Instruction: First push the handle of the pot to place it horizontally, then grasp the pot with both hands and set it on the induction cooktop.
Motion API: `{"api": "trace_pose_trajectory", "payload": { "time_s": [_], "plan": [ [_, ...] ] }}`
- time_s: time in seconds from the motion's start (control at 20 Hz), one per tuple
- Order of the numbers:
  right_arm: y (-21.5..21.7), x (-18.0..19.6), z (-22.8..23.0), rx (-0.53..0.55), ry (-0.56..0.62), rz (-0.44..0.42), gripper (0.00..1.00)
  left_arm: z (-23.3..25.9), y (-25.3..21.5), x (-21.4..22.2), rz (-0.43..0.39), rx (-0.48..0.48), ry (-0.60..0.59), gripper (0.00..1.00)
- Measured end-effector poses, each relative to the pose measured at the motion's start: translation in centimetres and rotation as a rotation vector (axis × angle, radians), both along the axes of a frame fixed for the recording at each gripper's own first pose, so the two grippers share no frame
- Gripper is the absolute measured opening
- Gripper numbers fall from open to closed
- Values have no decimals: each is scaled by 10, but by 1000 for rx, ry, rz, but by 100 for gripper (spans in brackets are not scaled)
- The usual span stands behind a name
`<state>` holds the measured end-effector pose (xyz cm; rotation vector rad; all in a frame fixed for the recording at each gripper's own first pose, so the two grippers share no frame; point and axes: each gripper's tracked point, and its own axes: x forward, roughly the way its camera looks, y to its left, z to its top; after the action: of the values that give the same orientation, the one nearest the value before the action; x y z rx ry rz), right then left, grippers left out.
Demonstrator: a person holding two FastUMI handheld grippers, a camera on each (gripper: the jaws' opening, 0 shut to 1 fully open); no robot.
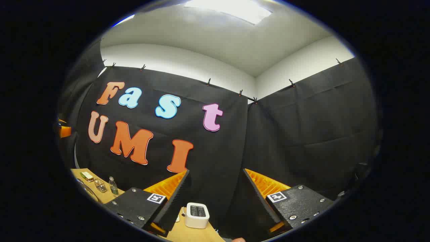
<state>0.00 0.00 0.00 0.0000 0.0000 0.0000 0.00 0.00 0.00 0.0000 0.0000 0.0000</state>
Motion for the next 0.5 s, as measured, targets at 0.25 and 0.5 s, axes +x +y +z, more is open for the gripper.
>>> {"api": "trace_pose_trajectory", "payload": {
  "time_s": [0.25,0.5],
  "plan": [
    [-12,2,-11,32,9,19,95,1,-8,-14,39,-5,19,87],
    [-17,1,-13,30,-4,23,95,7,8,-26,134,36,18,86]
  ]
}}
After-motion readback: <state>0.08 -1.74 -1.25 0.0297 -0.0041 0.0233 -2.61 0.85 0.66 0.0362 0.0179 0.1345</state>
